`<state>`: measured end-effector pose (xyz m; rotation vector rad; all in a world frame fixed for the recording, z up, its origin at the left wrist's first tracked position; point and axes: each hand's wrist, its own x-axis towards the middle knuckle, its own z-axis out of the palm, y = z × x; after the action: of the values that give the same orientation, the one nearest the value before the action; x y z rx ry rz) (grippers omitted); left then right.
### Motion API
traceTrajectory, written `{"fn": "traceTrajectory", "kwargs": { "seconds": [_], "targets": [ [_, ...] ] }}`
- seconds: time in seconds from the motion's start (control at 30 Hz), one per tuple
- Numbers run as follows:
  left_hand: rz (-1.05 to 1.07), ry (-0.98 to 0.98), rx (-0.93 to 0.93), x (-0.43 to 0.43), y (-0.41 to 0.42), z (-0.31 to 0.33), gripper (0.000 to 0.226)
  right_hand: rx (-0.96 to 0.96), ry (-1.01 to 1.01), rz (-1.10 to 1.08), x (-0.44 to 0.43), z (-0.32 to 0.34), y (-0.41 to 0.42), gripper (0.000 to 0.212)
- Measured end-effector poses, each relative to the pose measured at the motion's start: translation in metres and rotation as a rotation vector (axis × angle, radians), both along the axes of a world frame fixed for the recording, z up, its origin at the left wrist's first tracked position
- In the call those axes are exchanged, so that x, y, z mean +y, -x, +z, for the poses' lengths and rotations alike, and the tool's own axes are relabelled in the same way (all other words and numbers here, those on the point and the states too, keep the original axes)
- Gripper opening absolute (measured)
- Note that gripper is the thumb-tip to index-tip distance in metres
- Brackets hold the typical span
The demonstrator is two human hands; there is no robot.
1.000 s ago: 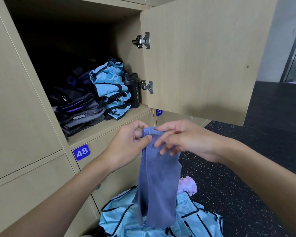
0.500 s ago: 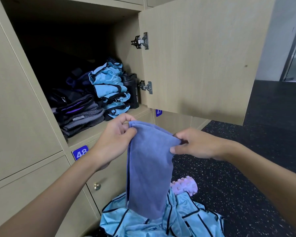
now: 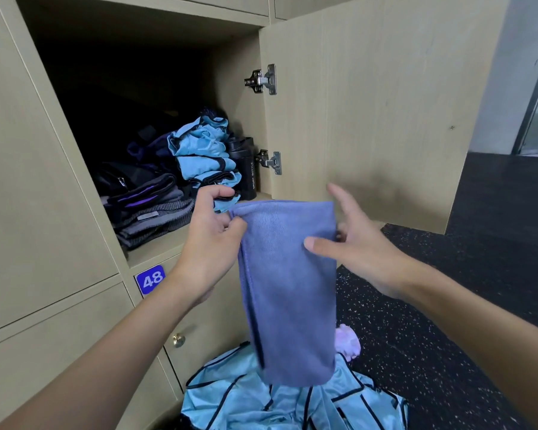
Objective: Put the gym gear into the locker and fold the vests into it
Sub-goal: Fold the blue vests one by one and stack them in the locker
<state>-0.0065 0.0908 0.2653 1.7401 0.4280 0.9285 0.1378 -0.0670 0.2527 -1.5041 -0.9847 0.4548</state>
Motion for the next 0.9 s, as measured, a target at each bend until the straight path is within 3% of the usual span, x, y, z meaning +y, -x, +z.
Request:
{"fn": "traceTrajectory", "kwargs": {
  "seconds": [0.1, 0.2, 0.27, 0.4, 0.47, 0.57, 0.67, 0.8, 0.9],
  "targets": [
    [0.037, 0.162, 0.007, -0.004, 0.001, 0.001, 0.04, 0.032, 0.004, -0.057, 0.006, -0.003, 0.004, 0.085],
    [-0.094, 0.278, 0.155, -0.01, 0.005, -0.009, 0.083, 0.152, -0.159, -0.187, 0.014, 0.004, 0.007, 0.077],
    [-0.176, 0.314, 0.163, -0.017, 0.005, -0.012, 0.094, 0.192, -0.198, -0.22, 0.014, 0.006, 0.006, 0.082],
    [-0.071, 0.393, -0.122, -0.013, -0.001, -0.004, 0.077, 0.184, -0.013, -0.007, 0.007, 0.001, 0.01, 0.1],
    [-0.061, 0.392, -0.109, -0.01, -0.001, -0.004, 0.075, 0.192, -0.043, -0.007, 0.009, -0.002, 0.012, 0.095],
    [-0.209, 0.455, 0.025, -0.014, 0.003, -0.008, 0.077, 0.223, -0.153, -0.168, 0.014, 0.001, 0.009, 0.088],
    [-0.231, 0.495, -0.081, -0.012, 0.003, -0.003, 0.057, 0.315, -0.147, -0.131, 0.01, 0.003, 0.005, 0.091],
    [-0.155, 0.393, -0.103, -0.008, 0.001, -0.001, 0.025, 0.302, -0.165, -0.197, 0.01, 0.005, 0.004, 0.061],
    [-0.192, 0.357, -0.045, -0.009, 0.001, -0.002, 0.033, 0.281, -0.151, -0.187, 0.011, 0.004, 0.006, 0.037]
  ]
}}
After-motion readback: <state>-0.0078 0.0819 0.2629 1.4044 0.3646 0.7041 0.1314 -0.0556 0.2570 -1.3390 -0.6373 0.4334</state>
